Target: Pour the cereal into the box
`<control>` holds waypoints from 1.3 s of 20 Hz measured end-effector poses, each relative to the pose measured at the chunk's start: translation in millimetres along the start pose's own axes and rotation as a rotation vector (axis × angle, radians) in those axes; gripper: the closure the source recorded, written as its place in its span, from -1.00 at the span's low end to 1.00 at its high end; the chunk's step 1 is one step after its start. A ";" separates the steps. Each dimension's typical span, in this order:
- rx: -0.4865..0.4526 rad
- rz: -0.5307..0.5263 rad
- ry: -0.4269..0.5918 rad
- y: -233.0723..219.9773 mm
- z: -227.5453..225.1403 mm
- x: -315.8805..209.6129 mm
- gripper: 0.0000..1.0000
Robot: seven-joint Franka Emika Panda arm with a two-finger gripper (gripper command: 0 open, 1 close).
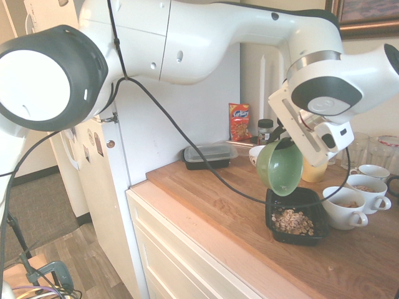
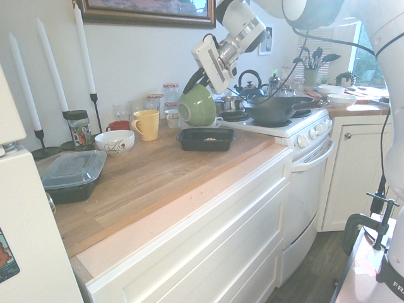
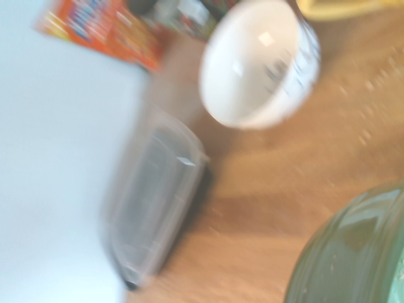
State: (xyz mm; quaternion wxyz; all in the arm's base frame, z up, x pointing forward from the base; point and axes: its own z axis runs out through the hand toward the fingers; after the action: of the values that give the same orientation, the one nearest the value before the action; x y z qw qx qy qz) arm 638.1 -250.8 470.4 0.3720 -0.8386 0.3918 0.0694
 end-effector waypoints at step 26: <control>-0.917 -0.274 0.792 -131.0 306.4 -187.0 1.00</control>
State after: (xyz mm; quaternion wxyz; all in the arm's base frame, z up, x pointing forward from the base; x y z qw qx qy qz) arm 656.9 124.7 402.7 -0.1943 -0.9178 0.3192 -0.1342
